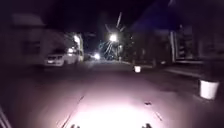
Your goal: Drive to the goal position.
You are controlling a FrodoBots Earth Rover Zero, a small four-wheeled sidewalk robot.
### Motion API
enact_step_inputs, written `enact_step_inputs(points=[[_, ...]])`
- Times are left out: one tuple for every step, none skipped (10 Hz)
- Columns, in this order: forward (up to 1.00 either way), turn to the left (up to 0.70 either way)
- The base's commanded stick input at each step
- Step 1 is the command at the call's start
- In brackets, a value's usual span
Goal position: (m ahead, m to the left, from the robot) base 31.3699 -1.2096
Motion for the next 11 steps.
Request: enact_step_inputs(points=[[0.70, 0.00], [0.70, 0.00], [0.70, 0.00], [0.70, 0.00], [0.70, 0.00], [0.70, 0.00], [0.70, 0.00], [0.70, 0.00], [0.70, 0.00], [0.70, 0.00], [0.70, 0.00]])
